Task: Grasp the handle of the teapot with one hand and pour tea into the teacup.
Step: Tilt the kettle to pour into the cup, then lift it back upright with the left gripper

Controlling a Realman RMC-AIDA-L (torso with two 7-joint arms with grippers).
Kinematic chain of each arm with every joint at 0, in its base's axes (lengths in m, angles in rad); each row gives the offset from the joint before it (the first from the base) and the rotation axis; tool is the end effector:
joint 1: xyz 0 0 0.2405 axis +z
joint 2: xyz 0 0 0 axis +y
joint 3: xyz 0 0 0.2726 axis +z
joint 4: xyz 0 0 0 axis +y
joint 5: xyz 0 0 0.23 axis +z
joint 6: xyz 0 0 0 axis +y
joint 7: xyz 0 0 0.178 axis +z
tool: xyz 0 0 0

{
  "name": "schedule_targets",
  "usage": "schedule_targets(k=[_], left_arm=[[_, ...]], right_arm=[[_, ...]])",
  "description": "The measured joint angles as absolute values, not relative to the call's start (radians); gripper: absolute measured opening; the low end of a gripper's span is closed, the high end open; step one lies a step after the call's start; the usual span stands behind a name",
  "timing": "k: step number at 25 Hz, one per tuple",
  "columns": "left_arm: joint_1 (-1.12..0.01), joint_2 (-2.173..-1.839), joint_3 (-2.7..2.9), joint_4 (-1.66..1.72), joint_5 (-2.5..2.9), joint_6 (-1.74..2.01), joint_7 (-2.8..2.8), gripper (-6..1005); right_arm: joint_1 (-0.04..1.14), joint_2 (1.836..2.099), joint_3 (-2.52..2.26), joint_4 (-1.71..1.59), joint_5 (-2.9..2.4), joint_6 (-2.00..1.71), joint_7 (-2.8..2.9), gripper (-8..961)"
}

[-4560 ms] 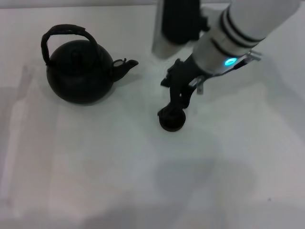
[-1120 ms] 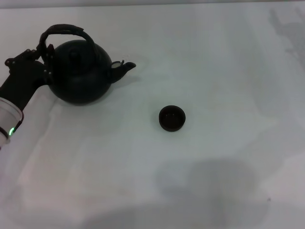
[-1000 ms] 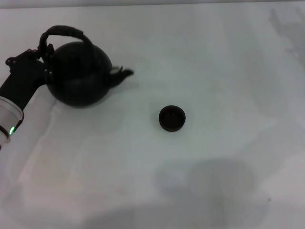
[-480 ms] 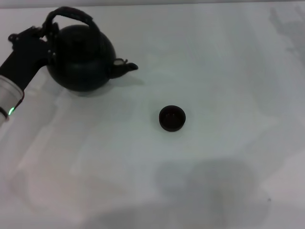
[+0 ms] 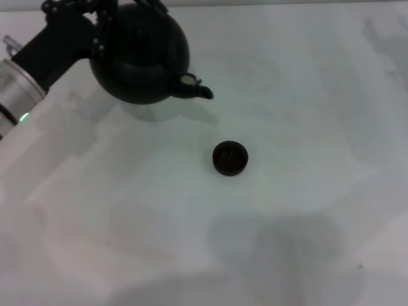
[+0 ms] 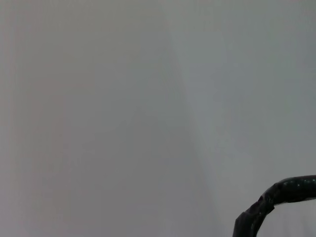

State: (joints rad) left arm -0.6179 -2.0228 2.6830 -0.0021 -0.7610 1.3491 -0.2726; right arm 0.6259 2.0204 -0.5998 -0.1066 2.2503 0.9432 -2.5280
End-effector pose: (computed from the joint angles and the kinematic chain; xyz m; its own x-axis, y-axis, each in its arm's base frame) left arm -0.2820 0.4002 -0.0495 0.7949 -0.2063 0.5707 0.3613 -0.5947 -0.7182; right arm 0.3532 0.4570 0.0181 0.5734 -0.0674 -0.8165 -0.8166 -0.1270 -0.5630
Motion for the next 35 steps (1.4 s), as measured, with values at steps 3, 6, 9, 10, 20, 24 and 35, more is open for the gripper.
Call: schedule_targets(k=[3, 6, 9, 10, 20, 24, 35], left_arm=[[-0.640, -2.022, 2.683, -0.009, -0.730, 1.349, -0.273, 103], [-0.667, -2.026, 2.684, -0.029, -0.676, 1.348, -0.273, 103], [-0.697, -2.029, 2.685, -0.049, -0.611, 1.348, -0.273, 103], [-0.705, -2.028, 2.685, -0.054, -0.596, 1.349, -0.273, 104], [-0.788, -2.004, 2.719, -0.113, -0.508, 1.352, -0.325, 104], [-0.801, -2.003, 2.747, -0.141, -0.511, 1.353, -0.339, 104], [-0.827, -2.030, 2.797, -0.198, -0.509, 1.338, -0.361, 103]], right_arm=[[0.615, 2.022, -0.600, -0.096, 2.250, 0.947, -2.528, 842], [0.606, 2.022, -0.600, -0.081, 2.250, 0.952, -2.528, 842], [0.596, 2.022, -0.600, -0.080, 2.250, 0.954, -2.528, 842], [0.594, 2.022, -0.600, -0.080, 2.250, 0.955, -2.528, 842], [0.584, 2.023, -0.597, -0.059, 2.251, 0.969, -2.526, 842], [0.579, 2.023, -0.595, -0.058, 2.252, 0.969, -2.526, 841], [0.575, 2.023, -0.594, -0.054, 2.253, 0.974, -2.520, 841]])
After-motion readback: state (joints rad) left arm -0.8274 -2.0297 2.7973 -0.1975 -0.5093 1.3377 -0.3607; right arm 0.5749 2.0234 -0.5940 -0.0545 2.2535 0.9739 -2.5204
